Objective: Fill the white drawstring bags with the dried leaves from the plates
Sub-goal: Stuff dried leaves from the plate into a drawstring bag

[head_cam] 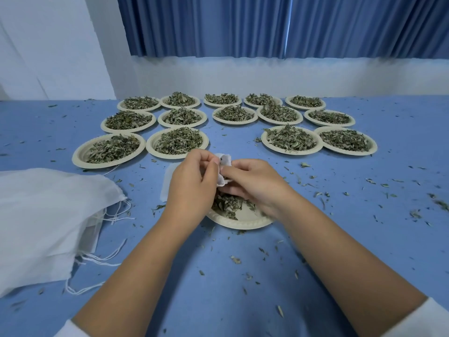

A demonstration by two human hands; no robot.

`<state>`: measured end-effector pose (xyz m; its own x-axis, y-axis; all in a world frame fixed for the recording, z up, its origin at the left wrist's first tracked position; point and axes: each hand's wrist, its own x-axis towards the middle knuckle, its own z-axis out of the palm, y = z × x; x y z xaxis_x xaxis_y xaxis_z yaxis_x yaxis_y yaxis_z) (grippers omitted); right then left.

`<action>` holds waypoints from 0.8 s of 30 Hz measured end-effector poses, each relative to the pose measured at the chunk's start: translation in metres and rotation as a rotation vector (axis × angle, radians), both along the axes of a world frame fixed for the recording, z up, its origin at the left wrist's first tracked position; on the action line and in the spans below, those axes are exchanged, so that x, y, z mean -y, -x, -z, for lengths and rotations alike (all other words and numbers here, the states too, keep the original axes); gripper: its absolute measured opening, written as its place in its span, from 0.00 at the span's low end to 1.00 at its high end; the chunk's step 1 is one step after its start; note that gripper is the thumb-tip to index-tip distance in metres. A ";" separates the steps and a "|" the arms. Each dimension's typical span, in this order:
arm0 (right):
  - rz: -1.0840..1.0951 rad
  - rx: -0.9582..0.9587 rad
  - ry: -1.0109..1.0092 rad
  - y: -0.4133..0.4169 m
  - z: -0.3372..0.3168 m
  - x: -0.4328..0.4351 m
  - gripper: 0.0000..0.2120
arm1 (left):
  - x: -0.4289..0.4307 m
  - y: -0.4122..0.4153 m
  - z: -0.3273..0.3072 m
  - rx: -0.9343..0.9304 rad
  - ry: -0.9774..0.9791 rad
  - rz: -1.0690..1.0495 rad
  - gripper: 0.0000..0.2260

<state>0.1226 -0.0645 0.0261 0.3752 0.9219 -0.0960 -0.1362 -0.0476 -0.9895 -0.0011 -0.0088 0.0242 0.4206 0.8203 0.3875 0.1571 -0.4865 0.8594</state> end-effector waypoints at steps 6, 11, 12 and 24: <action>0.140 0.020 0.056 -0.002 -0.002 0.006 0.05 | -0.001 -0.001 0.001 0.010 0.008 -0.025 0.04; 0.154 0.037 0.096 -0.004 -0.001 0.011 0.06 | -0.002 0.000 0.001 0.014 0.010 -0.024 0.04; 0.138 0.028 0.101 -0.004 0.000 0.012 0.07 | -0.002 0.000 0.001 0.009 0.008 -0.015 0.04; 0.195 0.413 0.057 -0.001 0.005 0.007 0.07 | 0.002 -0.003 0.005 -0.038 0.009 0.046 0.05</action>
<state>0.1237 -0.0717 0.0212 0.5583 0.8282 0.0495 0.2571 -0.1160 -0.9594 0.0018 -0.0104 0.0193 0.4725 0.8028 0.3638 0.1668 -0.4867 0.8575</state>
